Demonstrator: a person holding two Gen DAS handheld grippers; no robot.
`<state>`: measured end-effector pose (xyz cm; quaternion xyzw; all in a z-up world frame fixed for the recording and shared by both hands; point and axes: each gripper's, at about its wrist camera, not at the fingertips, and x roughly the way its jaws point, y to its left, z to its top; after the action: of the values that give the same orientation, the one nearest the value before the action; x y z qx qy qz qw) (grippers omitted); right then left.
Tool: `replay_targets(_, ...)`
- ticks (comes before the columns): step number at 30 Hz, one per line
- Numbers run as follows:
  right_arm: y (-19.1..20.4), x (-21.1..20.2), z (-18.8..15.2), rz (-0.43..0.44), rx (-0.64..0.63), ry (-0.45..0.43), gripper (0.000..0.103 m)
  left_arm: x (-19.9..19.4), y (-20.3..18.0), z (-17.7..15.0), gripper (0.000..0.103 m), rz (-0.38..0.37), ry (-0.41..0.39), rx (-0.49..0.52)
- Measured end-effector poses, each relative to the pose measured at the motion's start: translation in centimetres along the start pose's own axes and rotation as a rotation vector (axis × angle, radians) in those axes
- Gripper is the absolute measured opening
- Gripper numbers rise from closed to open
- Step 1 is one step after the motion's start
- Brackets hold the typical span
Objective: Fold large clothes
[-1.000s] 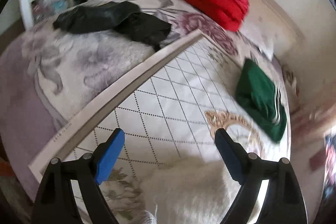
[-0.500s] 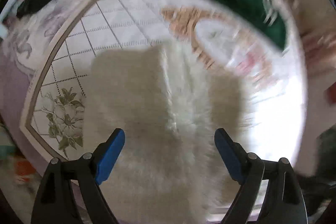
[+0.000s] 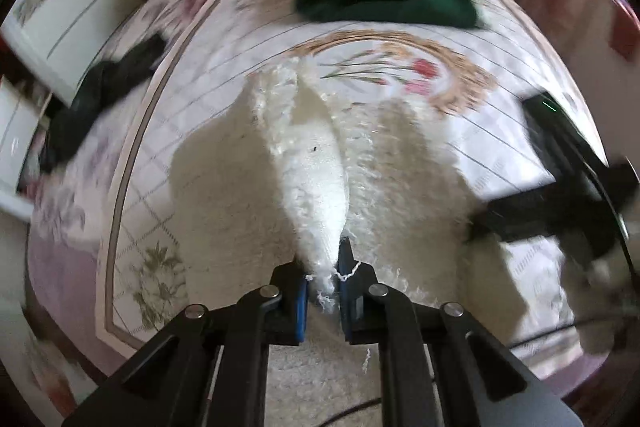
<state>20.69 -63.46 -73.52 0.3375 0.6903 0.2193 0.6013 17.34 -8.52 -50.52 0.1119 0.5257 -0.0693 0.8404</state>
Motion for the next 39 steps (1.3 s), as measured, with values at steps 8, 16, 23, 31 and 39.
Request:
replay_targets(8,0.2,1.8,-0.1,-0.002,-0.013,0.034,0.048,1.3,-5.3,-1.2,0.009,-0.032,-0.014,0.212)
replay_targets(16,0.0,-2.7,-1.3,0.01,0.048,0.063,0.072,7.4,-1.5,-0.1,0.011,-0.032,0.082,0.136)
replay_targets(23,4.0,-9.8,-4.1,-0.114,-0.098,-0.117,0.085,1.4,3.4,1.2,0.033,-0.211,0.044,-0.195)
replay_targets(31,13.1,-6.4,-4.8,0.038,-0.207,-0.025,0.085,-3.4,14.0,-2.0,0.087,-0.178,-0.029,-0.654)
replay_targets(39,14.9,2.1,-1.7,-0.137,-0.23,-0.002,0.014,-2.9,17.3,-6.5,0.087,-0.011,0.0,-0.708)
